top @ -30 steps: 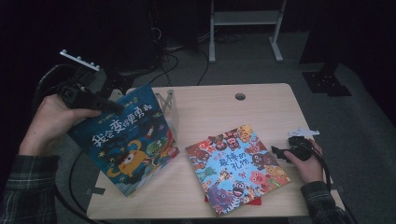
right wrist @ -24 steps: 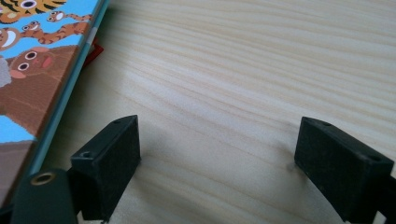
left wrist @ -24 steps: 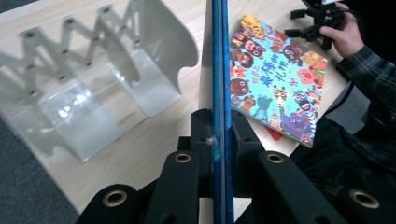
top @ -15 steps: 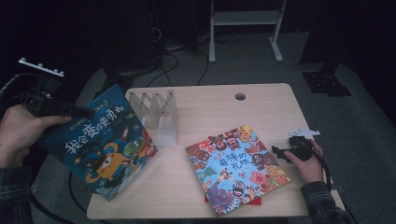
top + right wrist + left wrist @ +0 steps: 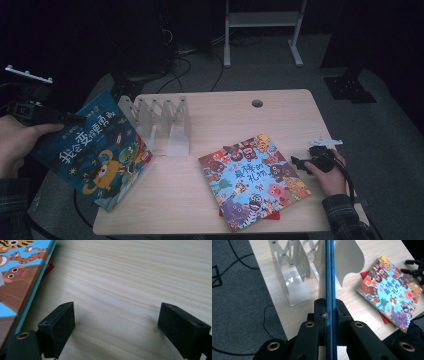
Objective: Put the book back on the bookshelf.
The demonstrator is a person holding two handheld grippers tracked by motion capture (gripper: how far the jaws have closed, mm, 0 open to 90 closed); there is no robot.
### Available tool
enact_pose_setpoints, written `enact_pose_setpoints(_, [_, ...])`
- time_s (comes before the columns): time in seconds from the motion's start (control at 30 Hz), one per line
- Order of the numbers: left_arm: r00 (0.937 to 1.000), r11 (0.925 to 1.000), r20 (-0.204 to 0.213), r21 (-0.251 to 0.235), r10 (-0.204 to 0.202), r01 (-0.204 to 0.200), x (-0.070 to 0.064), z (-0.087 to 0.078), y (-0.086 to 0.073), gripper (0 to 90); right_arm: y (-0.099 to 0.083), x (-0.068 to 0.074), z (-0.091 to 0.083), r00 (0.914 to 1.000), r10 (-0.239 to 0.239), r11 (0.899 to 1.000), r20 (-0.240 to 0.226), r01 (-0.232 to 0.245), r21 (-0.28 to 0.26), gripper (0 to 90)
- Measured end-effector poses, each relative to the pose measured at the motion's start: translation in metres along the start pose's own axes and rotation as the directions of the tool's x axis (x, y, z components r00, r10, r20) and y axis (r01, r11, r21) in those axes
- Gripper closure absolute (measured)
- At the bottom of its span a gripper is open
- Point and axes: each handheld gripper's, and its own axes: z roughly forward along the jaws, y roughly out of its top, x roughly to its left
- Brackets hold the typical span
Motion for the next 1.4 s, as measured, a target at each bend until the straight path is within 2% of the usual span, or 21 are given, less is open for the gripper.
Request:
enact_pose_setpoints(0.23, [0.9978, 0.9983, -0.035, -0.014, -0.056, 0.056, 0.009, 0.005, 0.01, 82.8, 0.0, -0.001, 0.0, 1.0, 0.002, 1.0, 0.003, -0.002, 0.0, 13.2])
enact_pose_setpoints(0.37, [0.9945, 0.9976, -0.079, -0.004, -0.069, 0.069, 0.011, 0.011, 0.018, 82.8, 0.0, -0.001, -0.001, 1.0, 0.005, 1.0, 0.004, -0.005, 0.001, 13.2])
enact_pose_setpoints(0.57, [0.9891, 0.9948, -0.106, -0.012, -0.102, 0.102, 0.017, 0.02, 0.029, 82.8, -0.001, -0.002, -0.001, 1.0, 0.007, 1.0, 0.006, -0.007, 0.002, 13.2])
enact_pose_setpoints(0.83, [0.9784, 0.9898, -0.15, -0.023, -0.142, 0.14, 0.023, 0.032, 0.042, 82.8, -0.001, -0.002, -0.001, 1.0, 0.007, 1.0, 0.006, -0.007, 0.001, 13.2])
enact_pose_setpoints(1.23, [0.9666, 0.9803, -0.165, -0.056, -0.196, 0.19, 0.033, 0.049, 0.061, 82.8, -0.001, -0.003, -0.001, 1.0, 0.006, 1.0, 0.002, -0.006, 0.0, 13.2])
enact_pose_setpoints(1.4, [0.9638, 0.9796, -0.177, -0.057, -0.2, 0.193, 0.035, 0.055, 0.07, 82.8, -0.001, -0.003, -0.001, 1.0, 0.006, 1.0, 0.001, -0.006, 0.0, 13.2])
